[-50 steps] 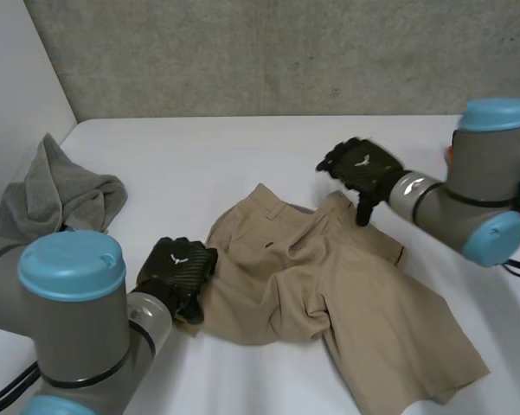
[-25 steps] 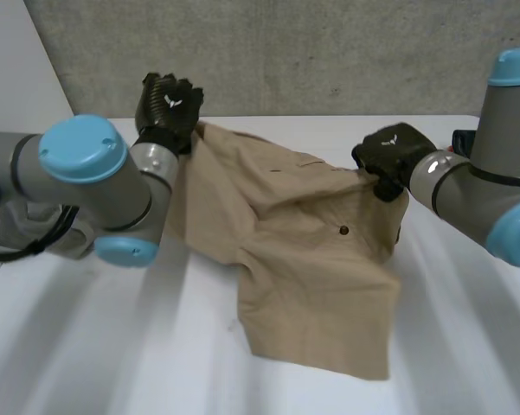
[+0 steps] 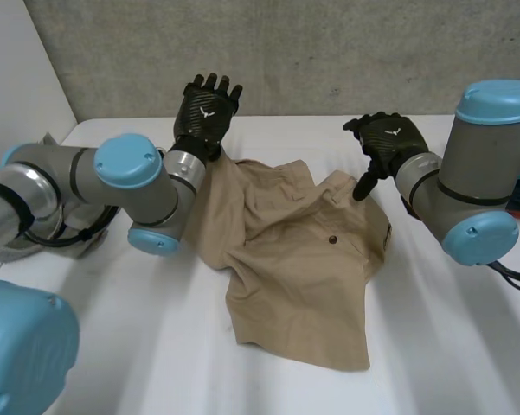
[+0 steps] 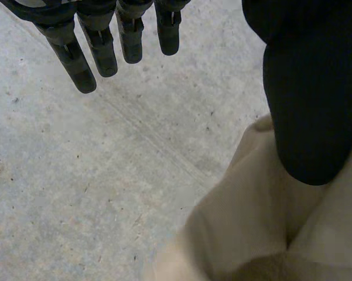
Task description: Fold the laundry.
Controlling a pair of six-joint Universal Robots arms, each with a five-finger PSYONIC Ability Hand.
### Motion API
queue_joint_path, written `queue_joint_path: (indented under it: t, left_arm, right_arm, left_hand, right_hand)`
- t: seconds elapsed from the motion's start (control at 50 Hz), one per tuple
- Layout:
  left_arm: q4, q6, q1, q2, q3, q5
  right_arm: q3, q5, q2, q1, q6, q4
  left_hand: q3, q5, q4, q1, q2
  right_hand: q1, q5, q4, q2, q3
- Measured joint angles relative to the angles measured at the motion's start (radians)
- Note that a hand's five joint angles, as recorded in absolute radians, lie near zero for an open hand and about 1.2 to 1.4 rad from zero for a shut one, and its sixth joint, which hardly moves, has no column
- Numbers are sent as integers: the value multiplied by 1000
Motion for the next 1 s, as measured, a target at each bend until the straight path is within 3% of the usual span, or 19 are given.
queue_joint_path:
  t: [0.18,0.24,0.4,0.58,0.78,0.8,0.84,0.86,0.92,1.0]
  left_arm:
    - [-27,-31,-58,381,-376,-97]
    - [-70,-70,-101,527,-533,-115]
    - [-172,-210,-248,697,-759,-117]
    - [-174,-284,-412,601,-781,-110]
    - [-168,-277,-442,384,-624,-119]
    - [-168,-275,-441,346,-588,-120]
    - [-169,-275,-440,317,-560,-120]
    - [-169,-274,-439,302,-544,-120]
    - [-169,-274,-438,274,-514,-120]
    - [-168,-274,-436,263,-497,-120]
  right_arm:
    - [141,-27,-158,-31,-186,37]
    - [236,-68,-231,-73,-294,60]
    - [440,-194,-322,-183,-533,110]
    - [572,-366,-311,-253,-696,97]
    - [563,-471,-181,-257,-713,-58]
    - [550,-475,-142,-255,-711,-103]
    - [543,-475,-124,-254,-710,-119]
    - [521,-474,-82,-253,-707,-151]
    - [483,-469,-27,-252,-705,-178]
    - [437,-460,25,-250,-702,-198]
  left_hand:
    - [0,0,1,4,0]
    - [1,0,2,4,2]
    - [2,3,2,4,2]
    - [2,0,2,4,2]
    - [11,8,16,27,15]
    - [125,128,144,168,132]
    - [125,128,144,168,132]
    - [348,347,366,419,357]
    - [697,689,714,775,721]
    - [916,915,947,966,940]
  right_hand:
    - [0,0,0,0,0]
    - [5,7,8,9,9]
    - [179,188,186,179,191]
    - [189,194,203,190,206]
    - [189,181,203,190,206]
    - [189,182,203,191,206]
    - [189,182,203,191,206]
    - [190,184,203,192,206]
    - [210,219,226,213,227]
    - [388,358,389,394,393]
